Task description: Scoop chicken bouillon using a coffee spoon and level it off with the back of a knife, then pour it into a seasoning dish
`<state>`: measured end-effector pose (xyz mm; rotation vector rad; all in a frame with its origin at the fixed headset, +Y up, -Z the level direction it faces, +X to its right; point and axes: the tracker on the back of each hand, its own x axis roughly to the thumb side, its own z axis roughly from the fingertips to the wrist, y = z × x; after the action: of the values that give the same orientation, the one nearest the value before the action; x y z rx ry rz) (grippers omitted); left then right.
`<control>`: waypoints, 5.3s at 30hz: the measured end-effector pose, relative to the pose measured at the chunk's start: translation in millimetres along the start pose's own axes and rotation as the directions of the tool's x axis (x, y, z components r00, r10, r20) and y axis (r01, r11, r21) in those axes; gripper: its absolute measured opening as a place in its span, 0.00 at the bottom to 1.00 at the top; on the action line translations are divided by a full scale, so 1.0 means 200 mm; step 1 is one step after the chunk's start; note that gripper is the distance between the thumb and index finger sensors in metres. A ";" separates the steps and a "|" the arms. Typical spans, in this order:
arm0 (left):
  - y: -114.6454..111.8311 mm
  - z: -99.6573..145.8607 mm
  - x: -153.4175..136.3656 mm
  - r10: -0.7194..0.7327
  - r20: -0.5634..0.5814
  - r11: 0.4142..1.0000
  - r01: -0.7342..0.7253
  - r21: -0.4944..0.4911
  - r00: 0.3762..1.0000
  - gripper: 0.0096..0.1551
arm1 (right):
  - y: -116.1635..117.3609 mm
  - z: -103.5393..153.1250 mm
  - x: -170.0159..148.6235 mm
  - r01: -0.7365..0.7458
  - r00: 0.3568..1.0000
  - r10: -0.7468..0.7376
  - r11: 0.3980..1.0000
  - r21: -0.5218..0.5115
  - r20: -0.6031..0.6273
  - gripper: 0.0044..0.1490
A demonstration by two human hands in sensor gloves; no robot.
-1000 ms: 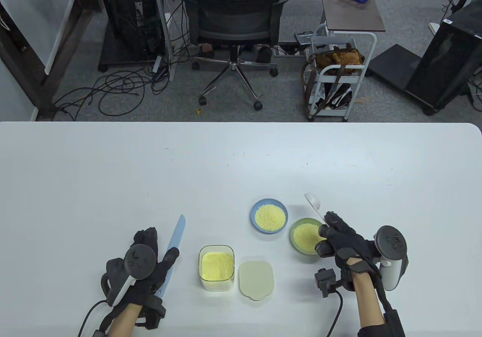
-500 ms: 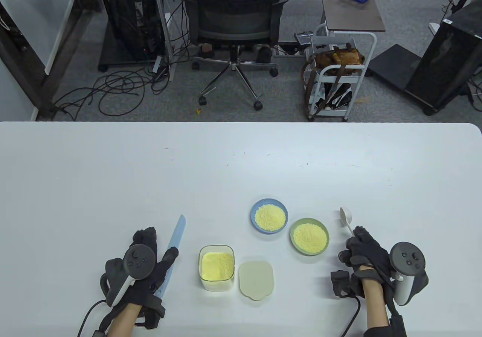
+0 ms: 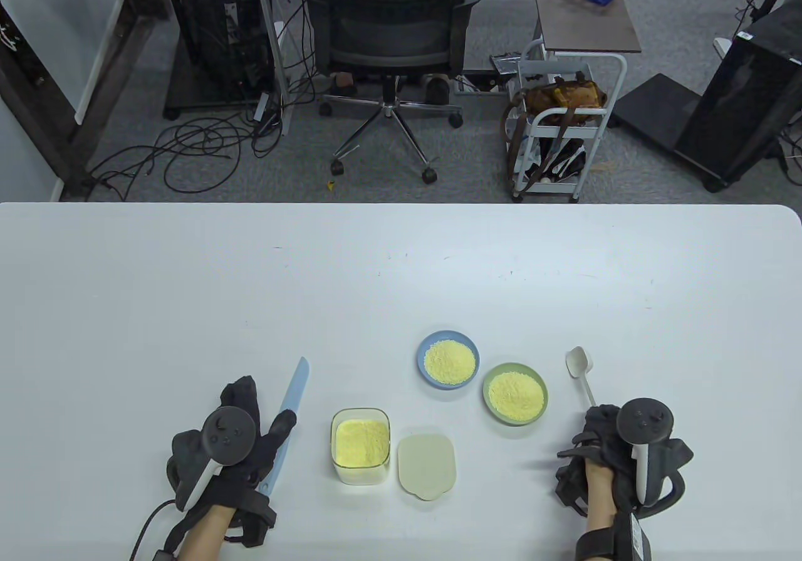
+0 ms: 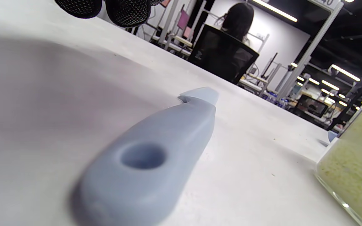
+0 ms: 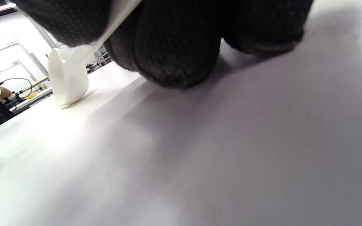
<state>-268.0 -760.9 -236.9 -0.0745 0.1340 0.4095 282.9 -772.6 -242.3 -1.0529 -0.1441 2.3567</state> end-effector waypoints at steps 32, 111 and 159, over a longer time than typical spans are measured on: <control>0.02 0.01 0.00 0.006 0.017 1.000 -0.006 0.004 1.000 0.60 | 0.04 -0.04 -0.05 -0.087 0.991 0.102 0.982 0.168 -0.087 0.25; 0.00 0.04 0.03 -0.027 0.036 0.998 0.029 -0.062 0.999 0.61 | 0.19 0.96 0.96 -0.477 0.606 -0.108 0.744 0.468 0.788 0.67; -0.16 0.10 0.38 0.553 0.207 0.829 -0.509 -0.232 0.807 0.52 | 0.50 0.97 0.74 0.018 0.595 -0.607 0.665 0.747 0.527 0.45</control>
<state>-183.2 -757.1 -226.5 -0.1465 -0.1554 0.9956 19.8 -756.1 -236.2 0.3531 0.2086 2.0260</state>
